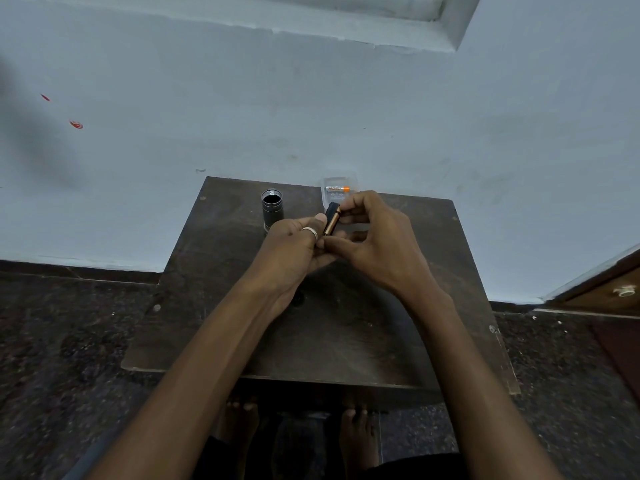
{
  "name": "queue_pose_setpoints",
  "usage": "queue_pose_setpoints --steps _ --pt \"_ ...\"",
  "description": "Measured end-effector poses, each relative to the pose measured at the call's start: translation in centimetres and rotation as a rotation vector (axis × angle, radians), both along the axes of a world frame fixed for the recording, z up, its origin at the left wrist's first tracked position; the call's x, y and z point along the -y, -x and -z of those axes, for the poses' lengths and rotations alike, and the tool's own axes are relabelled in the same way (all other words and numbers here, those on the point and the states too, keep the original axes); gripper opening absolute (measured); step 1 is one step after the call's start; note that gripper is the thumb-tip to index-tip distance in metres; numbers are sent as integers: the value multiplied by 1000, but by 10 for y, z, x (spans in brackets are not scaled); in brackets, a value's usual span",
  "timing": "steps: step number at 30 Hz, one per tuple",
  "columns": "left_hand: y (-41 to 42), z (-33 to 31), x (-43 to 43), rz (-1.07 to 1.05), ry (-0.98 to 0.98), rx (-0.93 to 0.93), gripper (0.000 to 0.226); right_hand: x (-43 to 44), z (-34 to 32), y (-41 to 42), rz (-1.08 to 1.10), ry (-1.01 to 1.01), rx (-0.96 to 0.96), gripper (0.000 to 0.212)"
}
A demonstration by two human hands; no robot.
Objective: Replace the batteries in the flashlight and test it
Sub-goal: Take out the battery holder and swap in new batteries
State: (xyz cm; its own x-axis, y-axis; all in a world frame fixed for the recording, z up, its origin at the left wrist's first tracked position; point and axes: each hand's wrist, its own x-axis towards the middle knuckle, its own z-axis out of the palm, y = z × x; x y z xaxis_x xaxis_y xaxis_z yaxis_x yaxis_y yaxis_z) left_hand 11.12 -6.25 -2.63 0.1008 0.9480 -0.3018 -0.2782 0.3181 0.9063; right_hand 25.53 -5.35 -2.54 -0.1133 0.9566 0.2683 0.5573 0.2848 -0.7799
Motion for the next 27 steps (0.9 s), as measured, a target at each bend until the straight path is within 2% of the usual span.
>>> queue_pose_setpoints --steps 13,19,23,27 --pt "-3 -5 2 -49 12 8 32 -1 2 1 29 -88 31 47" --pt "-5 -7 3 -37 -2 31 33 -2 -3 0 39 8 -211 19" --pt "-4 -6 2 -37 6 39 32 -3 -5 1 58 74 -318 17" --pt "-2 -5 2 -52 59 65 31 -2 -18 -11 152 168 -629 20"
